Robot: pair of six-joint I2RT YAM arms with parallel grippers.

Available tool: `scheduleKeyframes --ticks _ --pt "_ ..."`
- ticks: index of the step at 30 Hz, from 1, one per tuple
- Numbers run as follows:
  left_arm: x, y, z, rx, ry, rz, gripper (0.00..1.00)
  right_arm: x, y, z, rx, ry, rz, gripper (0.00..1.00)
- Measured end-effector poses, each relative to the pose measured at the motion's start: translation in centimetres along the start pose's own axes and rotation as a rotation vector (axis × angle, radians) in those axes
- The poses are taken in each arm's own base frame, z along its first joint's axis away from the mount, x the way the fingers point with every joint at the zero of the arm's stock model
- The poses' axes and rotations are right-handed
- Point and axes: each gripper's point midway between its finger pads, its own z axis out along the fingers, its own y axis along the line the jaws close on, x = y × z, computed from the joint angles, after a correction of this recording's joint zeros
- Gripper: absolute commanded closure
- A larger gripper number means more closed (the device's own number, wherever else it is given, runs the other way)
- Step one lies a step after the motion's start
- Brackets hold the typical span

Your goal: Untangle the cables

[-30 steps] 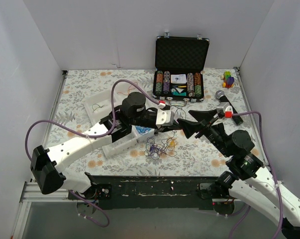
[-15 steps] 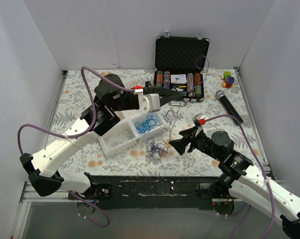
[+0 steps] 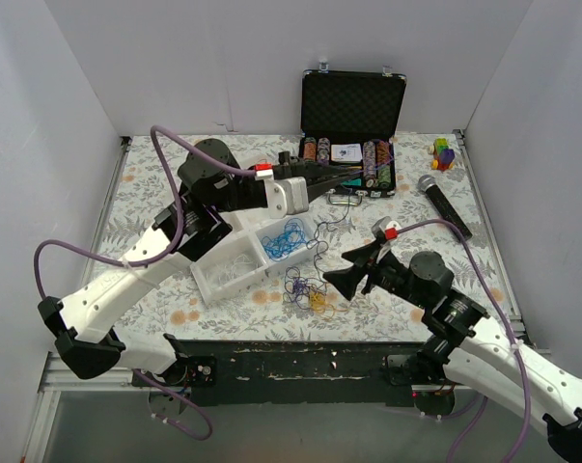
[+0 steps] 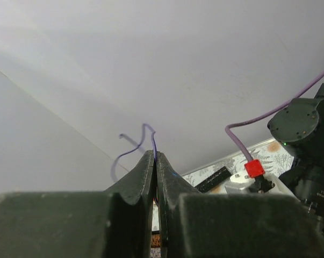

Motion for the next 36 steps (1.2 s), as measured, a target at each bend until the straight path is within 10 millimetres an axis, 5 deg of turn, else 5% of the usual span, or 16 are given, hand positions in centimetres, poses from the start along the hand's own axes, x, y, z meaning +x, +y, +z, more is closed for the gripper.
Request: scheduleKeyframes --ticks 10,17,27,36 --pt "-3.5 2.0 -0.3 -0.037 -0.05 0.057 1.0 2.1 -0.4 2.2 -0.024 0.046 0.02 0.14" --pt "-2.3 4.0 -1.6 -0.153 0.04 0.132 1.0 6.1 -2.2 1.5 0.035 0.098 0.048 0.14" --pt "0.9 8.9 -9.8 -0.41 0.235 0.137 1.0 5.4 -2.6 0.0 0.07 0.017 0.049 0.13" --pt "3.5 13.4 -14.5 -0.665 0.372 0.278 1.0 5.1 -2.1 -0.5 0.051 0.005 0.051 0.11"
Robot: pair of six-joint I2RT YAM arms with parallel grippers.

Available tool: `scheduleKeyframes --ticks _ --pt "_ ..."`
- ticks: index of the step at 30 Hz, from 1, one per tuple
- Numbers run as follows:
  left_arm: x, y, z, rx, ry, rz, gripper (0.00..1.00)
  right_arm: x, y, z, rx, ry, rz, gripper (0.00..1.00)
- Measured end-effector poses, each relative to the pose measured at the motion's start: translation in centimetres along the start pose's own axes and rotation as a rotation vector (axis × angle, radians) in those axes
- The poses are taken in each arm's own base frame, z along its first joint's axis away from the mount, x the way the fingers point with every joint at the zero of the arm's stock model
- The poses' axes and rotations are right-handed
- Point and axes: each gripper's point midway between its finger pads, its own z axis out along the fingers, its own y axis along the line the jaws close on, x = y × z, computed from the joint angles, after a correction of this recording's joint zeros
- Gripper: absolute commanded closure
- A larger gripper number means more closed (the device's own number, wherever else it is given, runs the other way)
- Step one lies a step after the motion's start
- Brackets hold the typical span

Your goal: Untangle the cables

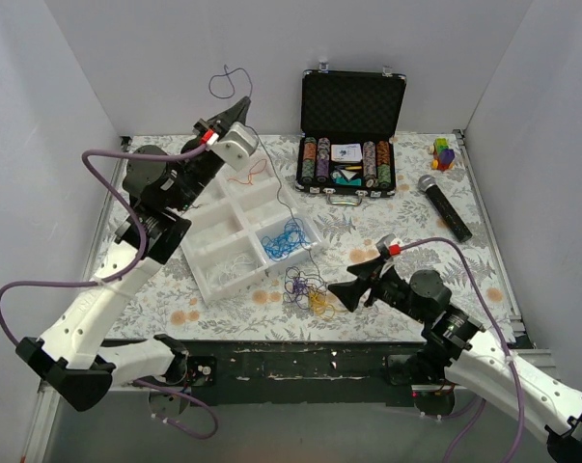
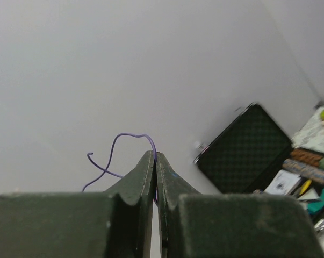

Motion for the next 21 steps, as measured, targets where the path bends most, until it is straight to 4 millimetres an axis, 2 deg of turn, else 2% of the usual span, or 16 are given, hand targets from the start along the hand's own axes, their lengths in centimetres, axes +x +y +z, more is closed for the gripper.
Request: scheduleKeyframes --ticks 5,8,12,18,21 --pt "4.6 3.0 -0.7 -0.123 0.124 0.074 1.0 -2.2 1.0 -0.8 -0.022 -0.057 -0.008 0.12" --pt "5.1 4.7 -0.9 -0.196 0.139 0.096 1.0 -4.2 1.7 -1.2 -0.039 -0.103 -0.018 0.12" --pt "3.6 6.8 -0.5 -0.266 0.1 0.116 1.0 -5.5 2.3 -1.5 -0.053 -0.133 -0.027 0.12" --pt "-0.4 9.9 -0.5 -0.34 0.011 0.134 1.0 -5.1 2.2 -1.5 -0.048 -0.12 -0.025 0.12" --pt "-1.3 10.4 -1.0 -0.357 -0.006 0.146 1.0 -4.8 2.0 -1.6 -0.043 -0.108 -0.023 0.12"
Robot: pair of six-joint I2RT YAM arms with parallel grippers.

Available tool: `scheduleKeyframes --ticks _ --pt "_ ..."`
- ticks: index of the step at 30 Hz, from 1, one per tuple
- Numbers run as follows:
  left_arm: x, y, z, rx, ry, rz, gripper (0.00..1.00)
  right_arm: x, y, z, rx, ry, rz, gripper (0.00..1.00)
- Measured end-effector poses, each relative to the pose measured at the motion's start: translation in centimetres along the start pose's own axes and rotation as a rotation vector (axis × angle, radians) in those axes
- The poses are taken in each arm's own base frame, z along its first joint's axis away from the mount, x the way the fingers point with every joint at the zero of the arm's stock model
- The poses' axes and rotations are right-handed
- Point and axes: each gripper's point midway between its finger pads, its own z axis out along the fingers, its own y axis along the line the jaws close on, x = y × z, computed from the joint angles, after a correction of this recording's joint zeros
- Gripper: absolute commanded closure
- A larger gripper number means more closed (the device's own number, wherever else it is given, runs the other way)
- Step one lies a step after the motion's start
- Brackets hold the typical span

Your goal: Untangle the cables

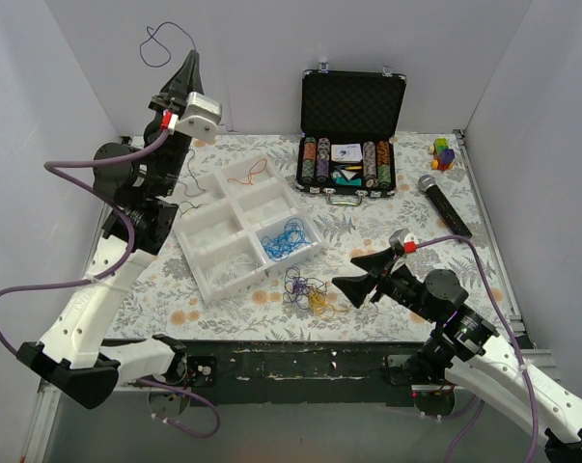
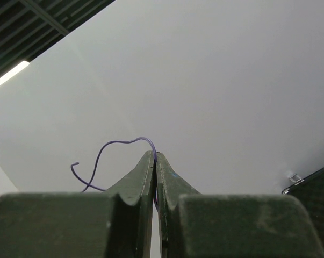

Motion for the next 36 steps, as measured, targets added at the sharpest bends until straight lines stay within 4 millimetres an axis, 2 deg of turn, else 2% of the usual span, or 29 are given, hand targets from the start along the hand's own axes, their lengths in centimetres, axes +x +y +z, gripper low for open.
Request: scheduleKeyframes --ticks 5,14,30,36 --pt "-0.1 0.3 -0.8 -0.004 -0.004 0.025 1.0 0.3 -0.1 -0.1 0.006 0.013 0.002 0.12" --pt "1.1 -0.5 -1.3 0.013 0.022 0.057 1.0 0.5 -0.2 -0.1 0.007 0.019 0.003 0.13" --pt "0.6 0.0 -1.0 -0.003 0.001 0.046 1.0 0.6 -0.2 -0.1 0.009 0.024 0.007 0.13" --pt "2.3 -0.9 -1.3 0.008 0.03 0.051 1.0 0.8 -0.4 0.0 0.016 0.033 0.009 0.13"
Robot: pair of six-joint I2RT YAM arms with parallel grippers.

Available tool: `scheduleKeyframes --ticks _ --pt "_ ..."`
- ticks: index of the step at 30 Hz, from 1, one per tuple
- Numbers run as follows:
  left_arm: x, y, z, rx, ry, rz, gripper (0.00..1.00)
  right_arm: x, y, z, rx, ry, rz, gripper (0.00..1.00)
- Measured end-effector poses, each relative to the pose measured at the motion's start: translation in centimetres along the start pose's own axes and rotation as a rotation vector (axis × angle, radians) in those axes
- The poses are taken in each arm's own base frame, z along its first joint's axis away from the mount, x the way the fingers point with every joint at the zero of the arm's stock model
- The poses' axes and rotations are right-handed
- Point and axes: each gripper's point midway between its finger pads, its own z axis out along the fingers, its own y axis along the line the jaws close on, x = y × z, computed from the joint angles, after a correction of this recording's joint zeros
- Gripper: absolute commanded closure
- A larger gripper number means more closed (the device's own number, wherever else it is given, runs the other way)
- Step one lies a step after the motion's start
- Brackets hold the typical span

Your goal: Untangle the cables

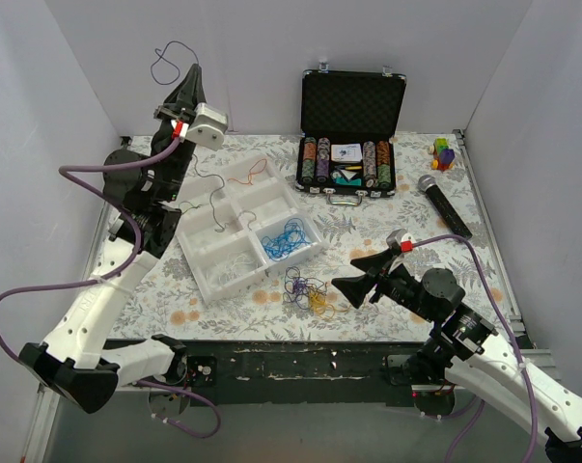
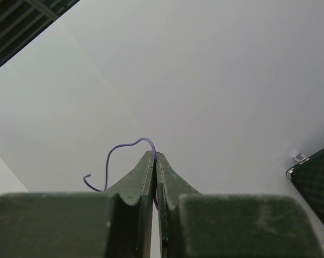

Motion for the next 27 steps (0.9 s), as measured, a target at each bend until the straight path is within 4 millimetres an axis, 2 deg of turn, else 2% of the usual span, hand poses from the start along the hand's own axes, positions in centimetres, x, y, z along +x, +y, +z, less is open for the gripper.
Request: scheduleKeyframes --ticks 11,27 --pt "1.08 -0.32 -0.3 0.007 0.024 0.005 1.0 0.19 -0.08 0.07 0.003 0.008 0.001 0.13" --pt "0.81 0.04 -0.37 -0.008 0.011 0.008 1.0 0.72 -0.31 0.32 0.011 0.03 0.005 0.13"
